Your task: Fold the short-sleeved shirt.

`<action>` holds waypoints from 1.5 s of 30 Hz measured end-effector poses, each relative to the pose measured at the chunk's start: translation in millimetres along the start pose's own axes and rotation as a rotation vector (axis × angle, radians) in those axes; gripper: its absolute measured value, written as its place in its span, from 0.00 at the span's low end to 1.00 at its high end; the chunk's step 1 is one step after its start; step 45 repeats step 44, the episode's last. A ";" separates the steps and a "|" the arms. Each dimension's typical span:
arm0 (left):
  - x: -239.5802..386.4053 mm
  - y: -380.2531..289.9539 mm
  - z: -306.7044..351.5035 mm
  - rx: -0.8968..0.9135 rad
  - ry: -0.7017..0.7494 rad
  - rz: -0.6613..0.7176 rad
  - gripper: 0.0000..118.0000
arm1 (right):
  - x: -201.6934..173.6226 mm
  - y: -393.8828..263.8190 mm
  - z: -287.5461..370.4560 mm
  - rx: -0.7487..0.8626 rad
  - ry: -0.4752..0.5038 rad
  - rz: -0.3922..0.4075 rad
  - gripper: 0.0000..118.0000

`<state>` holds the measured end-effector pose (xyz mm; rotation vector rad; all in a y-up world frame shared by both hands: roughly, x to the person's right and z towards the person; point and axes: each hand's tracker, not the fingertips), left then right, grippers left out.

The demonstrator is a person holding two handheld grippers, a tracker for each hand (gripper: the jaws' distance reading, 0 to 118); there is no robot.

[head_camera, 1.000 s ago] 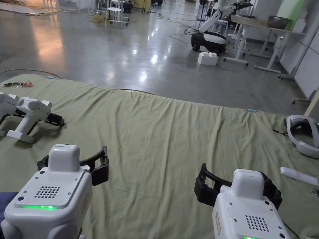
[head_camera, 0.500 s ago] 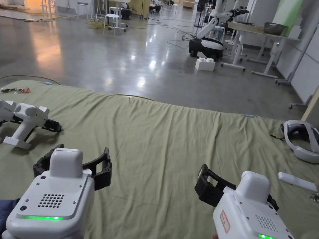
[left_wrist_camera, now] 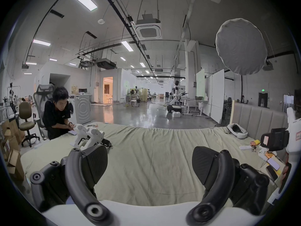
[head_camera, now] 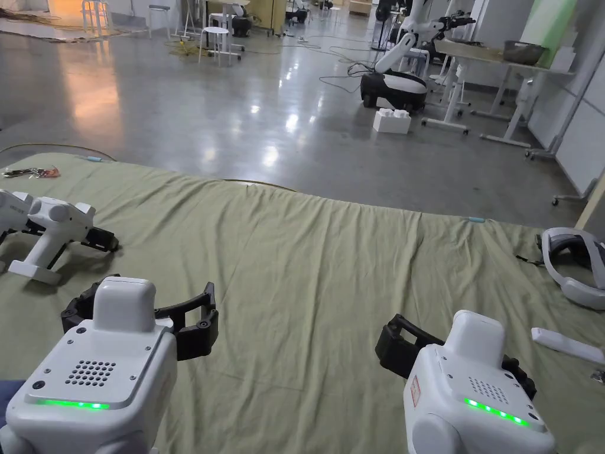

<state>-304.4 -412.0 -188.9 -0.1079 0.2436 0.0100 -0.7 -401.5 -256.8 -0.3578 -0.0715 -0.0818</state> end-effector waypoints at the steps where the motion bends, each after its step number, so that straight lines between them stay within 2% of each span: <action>1: 2.3 0.3 -0.7 -0.003 0.013 -0.006 0.95 | 0.5 -0.1 -0.8 0.000 0.005 -0.003 1.00; 4: 4.7 1.6 -4.2 -0.035 0.013 -0.004 0.95 | 2.4 -1.6 -3.4 -0.013 0.037 -0.014 1.00; 17: 12.4 -3.3 -0.2 -0.064 -0.013 -0.037 0.95 | 2.8 -2.6 -2.0 -0.011 0.052 -0.030 1.00; 21: 13.8 0.0 0.7 -0.061 -0.016 -0.044 0.95 | 3.1 0.2 -2.0 -0.044 0.098 -0.045 1.00; 33: 15.5 -0.6 0.4 -0.069 -0.003 -0.052 0.95 | 2.2 2.0 -5.9 -0.082 0.083 -0.049 1.00; 37: 13.0 -0.7 0.5 -0.070 -0.003 -0.040 0.95 | 10.0 3.5 -8.5 -0.069 0.064 -0.125 1.00; 41: 11.1 -1.6 -2.3 -0.074 0.000 -0.033 0.95 | 18.5 7.0 -13.8 -0.117 0.161 -0.149 1.00; 45: 10.9 -2.6 -5.7 -0.082 0.008 -0.032 0.95 | 23.5 5.8 -14.6 -0.110 0.188 -0.180 1.00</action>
